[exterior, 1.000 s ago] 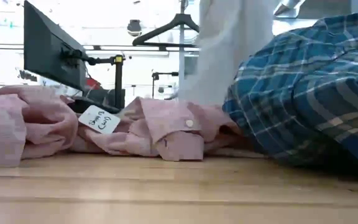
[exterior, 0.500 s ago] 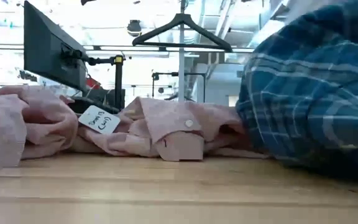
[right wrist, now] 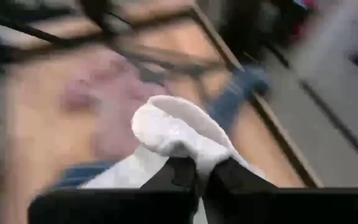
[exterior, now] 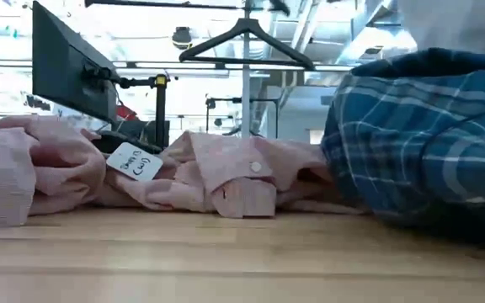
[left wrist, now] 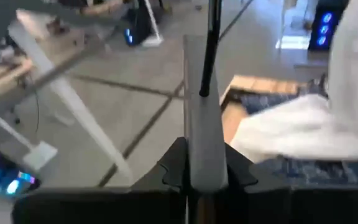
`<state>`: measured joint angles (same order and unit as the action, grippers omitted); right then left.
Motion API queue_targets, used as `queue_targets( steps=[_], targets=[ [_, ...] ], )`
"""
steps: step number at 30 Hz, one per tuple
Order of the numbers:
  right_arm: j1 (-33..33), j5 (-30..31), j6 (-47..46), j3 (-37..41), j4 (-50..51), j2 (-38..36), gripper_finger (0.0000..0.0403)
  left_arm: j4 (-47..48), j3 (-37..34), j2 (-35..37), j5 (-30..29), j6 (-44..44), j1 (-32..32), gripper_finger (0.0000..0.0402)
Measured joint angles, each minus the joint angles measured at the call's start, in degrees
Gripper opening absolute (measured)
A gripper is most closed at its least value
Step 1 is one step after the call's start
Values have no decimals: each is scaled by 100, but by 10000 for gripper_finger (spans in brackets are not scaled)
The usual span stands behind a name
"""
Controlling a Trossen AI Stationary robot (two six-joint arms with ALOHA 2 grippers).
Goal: Hang clothes
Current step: Unhang the white polo shirt from the hanger rack, then hang the hanger on the hanger rack
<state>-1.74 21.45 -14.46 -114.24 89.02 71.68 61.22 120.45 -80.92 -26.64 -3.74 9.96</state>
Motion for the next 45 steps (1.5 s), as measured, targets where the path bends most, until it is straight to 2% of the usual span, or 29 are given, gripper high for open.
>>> queue_targets(
  steps=[2, 7, 10, 12, 16, 23, 26, 30, 36, 41, 45],
  targets=[
    [-57, 167, -88, 519, 24, -7, 0, 276, -64, -12, 31, 147, -2, 26],
    [-254, -103, -113, 1633, 33, 119, 0, 628, -162, -40, 97, 436, -2, 26],
    [-417, -473, -117, 2080, -86, 194, 4, 789, -170, -92, 108, 494, -13, 26],
    [-586, -933, -166, 2232, -338, 251, 16, 844, -171, -103, 220, 509, -17, 26],
    [-960, -1707, -213, 2283, -760, 270, 68, 1017, -171, -130, 409, 509, -20, 26],
    [-1518, -2011, -52, 1929, -846, 214, 183, 1402, -171, -155, 674, 353, -20, 26],
    [-1664, -2013, 217, 1606, -1017, 210, 215, 1460, -171, -158, 1116, 164, 46, 26],
    [-1652, -2108, 524, 1359, -2006, 208, 231, 1440, -231, -182, 2087, -198, 353, 26],
    [-1470, -3224, 692, 1336, -3656, 268, 229, 849, -618, -206, 3579, -560, 1112, 26],
    [-1316, -3261, 940, 1343, -3664, 527, 227, 93, -700, -154, 4688, -822, 1231, 26],
    [-1329, -3263, 907, 1345, -3754, 551, 227, 20, -698, 8, 4825, -943, 1243, 26]
  ],
)
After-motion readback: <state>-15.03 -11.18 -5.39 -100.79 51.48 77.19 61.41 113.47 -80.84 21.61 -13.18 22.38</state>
